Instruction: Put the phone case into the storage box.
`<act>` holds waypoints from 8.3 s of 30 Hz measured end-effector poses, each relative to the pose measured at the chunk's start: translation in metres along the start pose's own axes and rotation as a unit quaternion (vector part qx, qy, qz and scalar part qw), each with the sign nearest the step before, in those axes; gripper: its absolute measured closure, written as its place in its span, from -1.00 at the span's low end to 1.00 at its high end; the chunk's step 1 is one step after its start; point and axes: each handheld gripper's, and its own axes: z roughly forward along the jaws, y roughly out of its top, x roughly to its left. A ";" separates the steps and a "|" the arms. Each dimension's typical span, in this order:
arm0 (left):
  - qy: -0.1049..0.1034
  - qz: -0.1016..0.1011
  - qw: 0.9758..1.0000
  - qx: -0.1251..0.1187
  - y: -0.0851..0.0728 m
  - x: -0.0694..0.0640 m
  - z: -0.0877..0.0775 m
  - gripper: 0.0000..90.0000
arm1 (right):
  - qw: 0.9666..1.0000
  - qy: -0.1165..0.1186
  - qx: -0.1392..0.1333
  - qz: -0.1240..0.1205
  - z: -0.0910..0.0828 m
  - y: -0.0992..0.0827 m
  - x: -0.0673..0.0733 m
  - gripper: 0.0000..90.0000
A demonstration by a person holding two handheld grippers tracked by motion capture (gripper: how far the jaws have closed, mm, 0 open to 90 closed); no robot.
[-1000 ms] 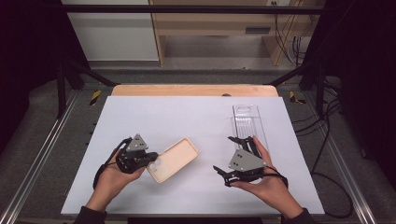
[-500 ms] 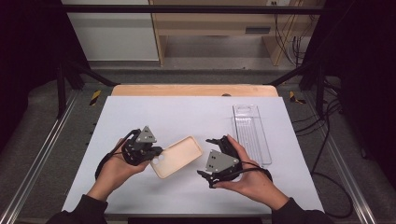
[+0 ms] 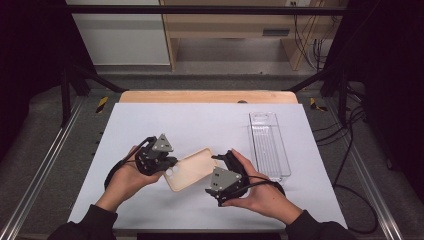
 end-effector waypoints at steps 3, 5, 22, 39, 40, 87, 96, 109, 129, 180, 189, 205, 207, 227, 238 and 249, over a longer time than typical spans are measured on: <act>-0.003 -0.004 1.000 -0.005 0.000 0.002 -0.002 0.94 | 1.000 0.009 0.002 -0.010 0.003 0.001 0.001 -0.74; -0.003 -0.001 1.000 0.000 0.000 0.003 -0.002 0.94 | 1.000 0.012 0.002 -0.009 0.004 0.002 0.002 -0.70; -0.019 0.014 1.000 0.017 0.005 -0.004 -0.002 0.94 | 0.995 0.054 0.027 -0.073 0.019 0.018 0.017 0.19; -0.029 0.024 0.999 0.022 0.012 -0.010 -0.003 0.94 | 0.988 0.073 0.040 -0.130 0.024 0.029 0.026 0.60; -0.030 0.026 0.999 0.023 0.012 -0.010 -0.002 0.94 | 0.988 0.072 0.040 -0.132 0.024 0.029 0.026 0.61; 0.084 -0.042 0.981 -0.170 -0.032 -0.007 -0.022 -0.35 | 0.992 0.068 0.047 -0.094 0.026 0.017 0.013 0.91; 0.134 -0.115 0.958 -0.225 -0.067 -0.006 -0.016 -0.76 | 0.995 0.052 0.047 -0.072 0.027 0.011 0.001 0.91; 0.162 -0.158 0.937 -0.267 -0.096 -0.005 -0.005 -0.85 | 0.997 -0.030 -0.003 0.065 0.020 -0.008 -0.040 0.91; 0.197 -0.155 0.921 -0.299 -0.113 -0.008 0.002 -0.91 | 0.970 -0.097 -0.070 0.211 -0.005 -0.019 -0.087 0.92; 0.193 -0.139 0.925 -0.297 -0.115 -0.011 0.008 -0.92 | 0.879 -0.237 -0.120 0.396 -0.054 -0.071 -0.146 0.92; 0.195 -0.139 0.924 -0.297 -0.116 -0.010 0.007 -0.92 | 0.864 -0.258 -0.103 0.420 -0.046 -0.085 -0.155 0.92; 0.194 -0.142 0.924 -0.298 -0.117 -0.009 0.007 -0.92 | 0.848 -0.257 -0.089 0.455 -0.026 -0.104 -0.166 0.92; 0.194 -0.142 0.924 -0.298 -0.117 -0.009 0.007 -0.92 | 0.846 -0.256 -0.086 0.459 -0.022 -0.108 -0.167 0.92; 0.194 -0.145 0.923 -0.299 -0.118 -0.008 0.008 -0.92 | 0.832 -0.268 -0.070 0.480 0.006 -0.123 -0.175 0.92; 0.194 -0.146 0.922 -0.301 -0.118 -0.008 0.007 -0.94 | 0.825 -0.278 -0.059 0.488 0.011 -0.130 -0.175 0.92; 0.194 -0.146 0.922 -0.300 -0.118 -0.008 0.007 -0.94 | 0.821 -0.275 -0.058 0.497 0.015 -0.132 -0.175 0.92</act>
